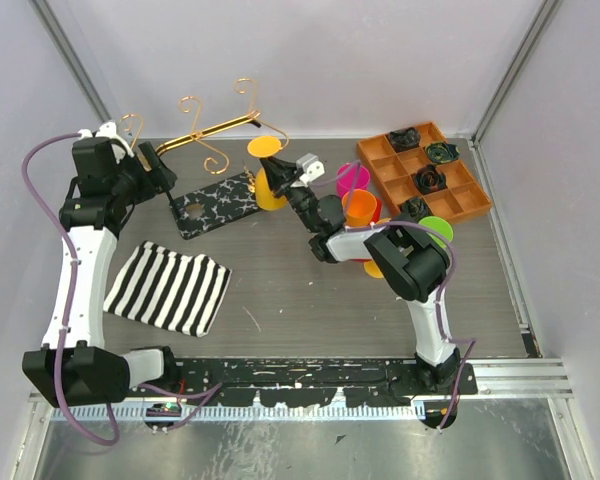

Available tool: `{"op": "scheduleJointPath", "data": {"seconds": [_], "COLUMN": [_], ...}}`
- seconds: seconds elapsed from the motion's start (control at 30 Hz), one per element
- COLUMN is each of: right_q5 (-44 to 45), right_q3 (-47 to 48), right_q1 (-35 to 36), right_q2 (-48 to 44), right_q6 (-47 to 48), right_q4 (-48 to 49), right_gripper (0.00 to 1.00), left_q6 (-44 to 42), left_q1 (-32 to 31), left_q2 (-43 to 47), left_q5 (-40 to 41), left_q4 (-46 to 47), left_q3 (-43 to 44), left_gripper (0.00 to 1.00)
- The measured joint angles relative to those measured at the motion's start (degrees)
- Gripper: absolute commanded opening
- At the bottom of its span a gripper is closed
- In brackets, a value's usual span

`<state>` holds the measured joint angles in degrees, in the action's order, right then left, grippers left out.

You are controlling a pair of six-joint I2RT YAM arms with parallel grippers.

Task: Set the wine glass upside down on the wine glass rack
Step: Turn the wine glass upside down at the wine rack.

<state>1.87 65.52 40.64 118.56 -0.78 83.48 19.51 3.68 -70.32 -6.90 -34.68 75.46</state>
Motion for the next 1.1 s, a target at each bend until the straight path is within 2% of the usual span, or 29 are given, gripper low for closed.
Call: {"op": "scheduleJointPath", "data": {"seconds": [0.43, 1.1], "right_q5": [1.81, 6.36], "right_q3": [5.11, 10.25], "right_q1": [0.0, -0.02], "right_q2": [4.33, 9.14], "right_q6": [4.22, 6.51], "right_q4": [3.67, 4.31], "right_gripper": [0.0, 0.0], "left_q6": [0.31, 0.74], "left_q1": [0.74, 2.16], "left_q2": [-0.09, -0.28], "left_q5": [-2.64, -5.42], "left_q4": [1.2, 1.86], "left_q3": [-1.01, -1.42], "left_gripper": [0.82, 0.81]}}
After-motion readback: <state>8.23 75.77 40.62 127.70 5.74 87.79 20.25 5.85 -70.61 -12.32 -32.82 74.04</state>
